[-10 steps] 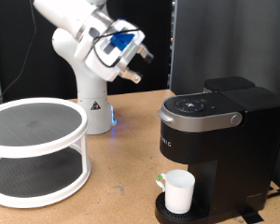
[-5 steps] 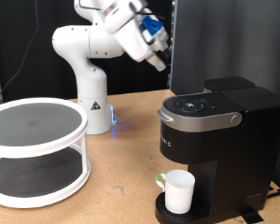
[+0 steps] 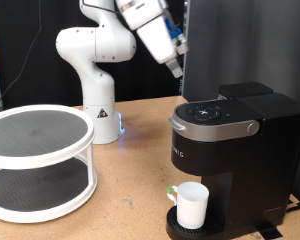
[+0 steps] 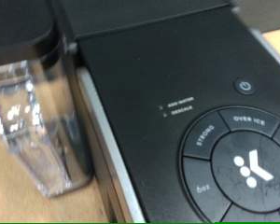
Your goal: Make a cup of coffee with the keurig machine
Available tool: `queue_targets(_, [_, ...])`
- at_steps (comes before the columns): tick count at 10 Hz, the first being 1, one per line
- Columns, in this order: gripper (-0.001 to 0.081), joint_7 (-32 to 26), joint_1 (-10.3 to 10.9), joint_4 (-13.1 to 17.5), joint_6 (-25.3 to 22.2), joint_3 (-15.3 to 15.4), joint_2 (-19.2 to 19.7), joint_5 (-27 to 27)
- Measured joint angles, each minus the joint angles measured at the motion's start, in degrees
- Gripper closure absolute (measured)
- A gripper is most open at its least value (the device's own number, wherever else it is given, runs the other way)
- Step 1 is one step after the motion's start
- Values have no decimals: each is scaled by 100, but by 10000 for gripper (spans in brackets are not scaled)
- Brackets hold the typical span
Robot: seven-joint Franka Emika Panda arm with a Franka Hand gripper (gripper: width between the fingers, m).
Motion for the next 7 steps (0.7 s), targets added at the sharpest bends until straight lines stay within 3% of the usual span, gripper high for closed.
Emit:
queue_targets(3, [3,23,-2,508,-186,346,157,-909])
queue_targets(7, [3,51,-9,1461,-941,589,896,-2009])
